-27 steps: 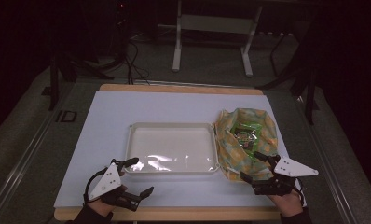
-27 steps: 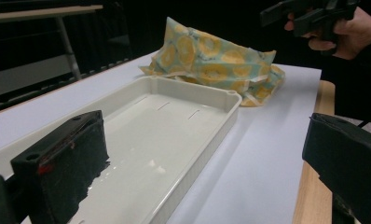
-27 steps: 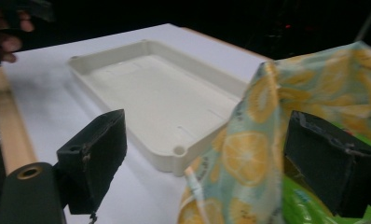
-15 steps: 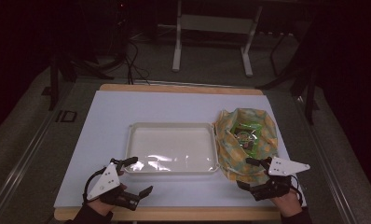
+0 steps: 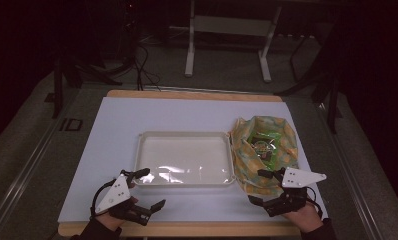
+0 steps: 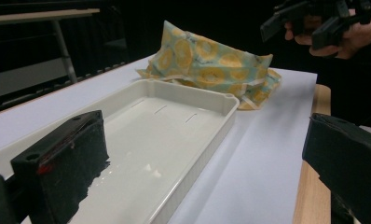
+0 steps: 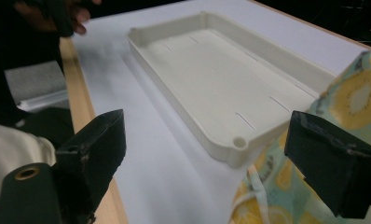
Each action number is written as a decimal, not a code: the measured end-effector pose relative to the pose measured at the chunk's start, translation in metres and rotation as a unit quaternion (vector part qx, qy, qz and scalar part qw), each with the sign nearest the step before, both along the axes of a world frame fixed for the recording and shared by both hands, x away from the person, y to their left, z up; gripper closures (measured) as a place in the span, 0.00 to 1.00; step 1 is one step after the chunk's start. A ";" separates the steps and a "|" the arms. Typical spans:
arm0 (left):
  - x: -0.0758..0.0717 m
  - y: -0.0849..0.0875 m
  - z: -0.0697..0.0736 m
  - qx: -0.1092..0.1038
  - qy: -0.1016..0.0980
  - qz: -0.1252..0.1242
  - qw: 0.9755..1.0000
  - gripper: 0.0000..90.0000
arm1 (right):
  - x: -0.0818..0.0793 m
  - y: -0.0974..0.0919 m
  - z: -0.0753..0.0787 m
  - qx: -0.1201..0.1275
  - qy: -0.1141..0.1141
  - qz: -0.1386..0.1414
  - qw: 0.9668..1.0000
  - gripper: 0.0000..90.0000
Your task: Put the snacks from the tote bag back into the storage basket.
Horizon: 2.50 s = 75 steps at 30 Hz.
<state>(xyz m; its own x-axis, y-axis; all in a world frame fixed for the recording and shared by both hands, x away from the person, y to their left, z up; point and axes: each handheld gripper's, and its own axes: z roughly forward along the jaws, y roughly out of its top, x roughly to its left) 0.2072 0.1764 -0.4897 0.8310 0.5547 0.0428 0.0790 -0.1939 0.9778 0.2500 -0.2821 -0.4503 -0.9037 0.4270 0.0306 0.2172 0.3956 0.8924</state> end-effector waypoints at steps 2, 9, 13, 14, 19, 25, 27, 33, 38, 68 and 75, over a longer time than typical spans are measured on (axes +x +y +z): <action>-0.001 -0.001 0.000 -0.001 -0.001 -0.003 1.000 0.00 | 0.000 0.000 0.004 0.005 -0.005 0.004 1.000 0.14; -0.003 -0.002 0.002 -0.001 -0.002 -0.005 1.000 0.00 | 0.001 0.001 0.013 0.006 -0.014 0.018 1.000 0.16; -0.002 -0.003 0.002 -0.004 0.000 -0.007 1.000 0.00 | 0.003 0.002 0.018 0.000 -0.030 0.008 1.000 0.18; -0.002 -0.003 0.002 -0.004 0.000 -0.007 1.000 0.00 | 0.004 0.002 0.019 0.005 -0.029 0.009 1.000 0.18; -0.001 -0.003 0.003 -0.007 0.003 -0.006 1.000 0.00 | 0.007 -0.001 0.027 0.010 -0.041 -0.002 0.999 0.18; -0.001 -0.002 0.003 -0.008 0.000 -0.005 1.000 0.00 | 0.008 -0.002 0.035 0.006 -0.058 -0.007 0.998 0.21; -0.001 -0.002 0.004 -0.010 -0.001 -0.004 1.000 0.00 | 0.009 -0.002 0.037 0.010 -0.059 -0.008 0.998 0.21; -0.001 -0.002 0.004 -0.008 -0.001 -0.005 1.000 0.00 | 0.011 -0.003 0.044 0.023 -0.068 -0.014 0.997 0.21; -0.001 -0.002 0.004 -0.010 -0.001 -0.006 1.000 0.00 | 0.016 -0.006 0.050 0.034 -0.077 -0.020 0.996 0.21; -0.002 -0.002 0.004 -0.011 -0.002 -0.009 1.000 0.00 | 0.060 -0.033 0.049 0.024 -0.069 -0.160 0.984 0.20; -0.002 -0.002 0.004 -0.010 -0.002 -0.010 1.000 0.00 | 0.073 -0.040 0.042 0.020 -0.065 -0.178 0.982 0.23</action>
